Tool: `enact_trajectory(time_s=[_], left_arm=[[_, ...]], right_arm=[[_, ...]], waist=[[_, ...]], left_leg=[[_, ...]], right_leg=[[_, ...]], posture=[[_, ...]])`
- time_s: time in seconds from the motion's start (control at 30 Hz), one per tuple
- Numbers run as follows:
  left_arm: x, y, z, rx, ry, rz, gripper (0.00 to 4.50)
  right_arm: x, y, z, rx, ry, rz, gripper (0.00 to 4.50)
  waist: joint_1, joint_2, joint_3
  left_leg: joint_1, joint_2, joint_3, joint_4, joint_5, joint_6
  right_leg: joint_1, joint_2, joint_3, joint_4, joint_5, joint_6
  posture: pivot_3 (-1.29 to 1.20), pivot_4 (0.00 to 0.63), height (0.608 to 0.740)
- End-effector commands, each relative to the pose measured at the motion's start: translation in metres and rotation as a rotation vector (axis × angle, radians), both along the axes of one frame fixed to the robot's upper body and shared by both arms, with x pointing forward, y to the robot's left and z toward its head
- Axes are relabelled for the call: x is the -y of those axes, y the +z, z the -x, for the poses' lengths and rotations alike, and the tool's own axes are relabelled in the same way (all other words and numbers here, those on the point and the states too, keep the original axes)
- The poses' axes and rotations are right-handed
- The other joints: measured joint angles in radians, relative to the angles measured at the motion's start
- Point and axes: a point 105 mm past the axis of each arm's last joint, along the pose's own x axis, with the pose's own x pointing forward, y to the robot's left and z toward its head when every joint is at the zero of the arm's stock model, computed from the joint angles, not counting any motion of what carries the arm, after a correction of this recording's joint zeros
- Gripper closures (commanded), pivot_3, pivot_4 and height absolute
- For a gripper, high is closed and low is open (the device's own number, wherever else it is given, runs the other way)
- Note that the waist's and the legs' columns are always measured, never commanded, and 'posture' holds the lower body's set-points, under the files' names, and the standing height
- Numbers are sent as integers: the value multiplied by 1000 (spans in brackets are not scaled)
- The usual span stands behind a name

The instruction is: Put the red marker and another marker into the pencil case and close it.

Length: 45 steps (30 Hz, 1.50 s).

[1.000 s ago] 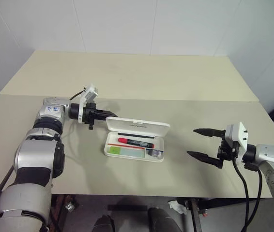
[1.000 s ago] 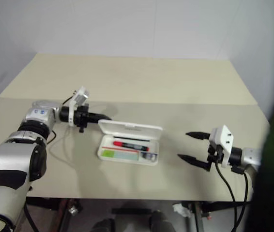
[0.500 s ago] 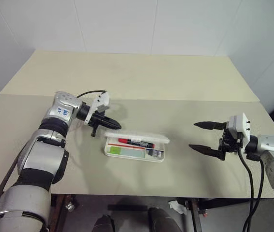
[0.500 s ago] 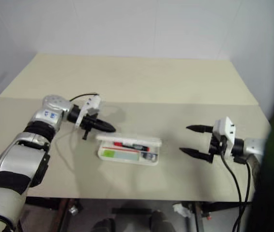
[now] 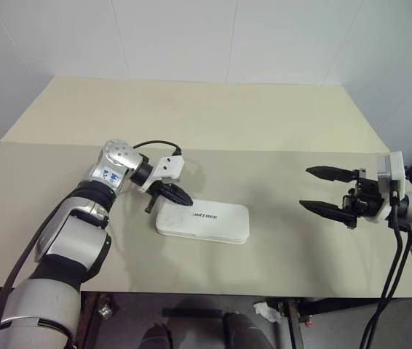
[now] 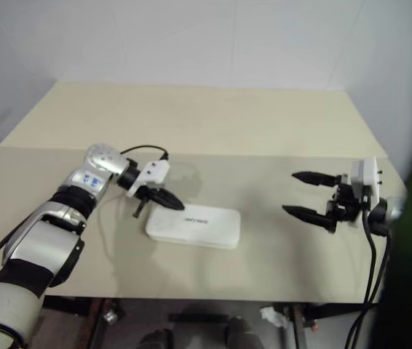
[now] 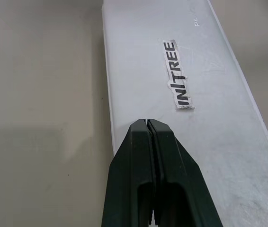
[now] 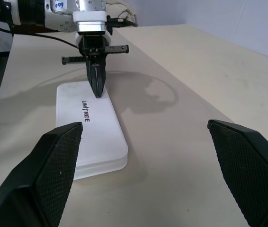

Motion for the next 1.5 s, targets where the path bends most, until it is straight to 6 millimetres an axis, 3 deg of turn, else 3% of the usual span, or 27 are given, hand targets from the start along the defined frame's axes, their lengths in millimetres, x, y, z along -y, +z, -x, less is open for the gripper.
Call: enact_trajectory(time_s=[0.03,0.33,0.53,0.67,0.87,1.03,1.13,1.23,1.5], left_arm=[[-4,-18,15,-68,-121,-133,4443],[-6,-28,15,7,-192,-230,4443],[9,2,-2,125,-71,12,4443],[6,46,-24,198,174,367,4443],[-13,49,-24,171,294,461,4443],[-31,59,-3,178,288,614,4443],[-41,60,18,150,245,669,3842],[-53,60,34,148,223,716,2921],[-89,59,57,124,264,761,438]], right_arm=[[9,13,2,50,-17,18,0],[4,9,-4,53,-20,36,0],[4,9,-7,60,-31,43,0],[5,5,-8,55,-42,42,0],[1,3,-13,50,-40,36,0],[-8,2,-21,45,-9,31,0],[-15,-1,-23,40,14,30,0],[-19,-2,-25,36,29,28,0],[-25,-6,-28,14,63,32,0]], waist=[[0,0,0],[-2,0,0],[-4,0,0],[-6,0,0],[-4,1,1],[-4,2,1],[-4,2,1],[-3,2,1],[-7,2,1]], left_leg=[[0,0,0,0,0,0],[7,0,2,0,0,0],[9,0,5,0,0,0],[7,0,5,-1,0,0],[7,0,4,-3,-1,1],[6,1,4,-2,-1,1],[7,1,4,-1,-1,1],[8,1,4,-1,0,1],[9,1,4,-1,0,1]], right_leg=[[0,0,0,0,0,0],[5,0,2,0,-1,-1],[6,0,5,0,-4,-5],[3,0,5,1,-1,0],[2,1,4,3,-1,0],[2,0,4,3,-1,0],[2,0,3,4,-1,0],[3,0,4,4,-1,0],[4,0,3,4,-2,0]], posture=[[0,150,740],[0,150,740],[0,150,740],[0,150,740],[0,150,740],[0,150,740],[0,150,740],[0,150,740],[0,150,740]])
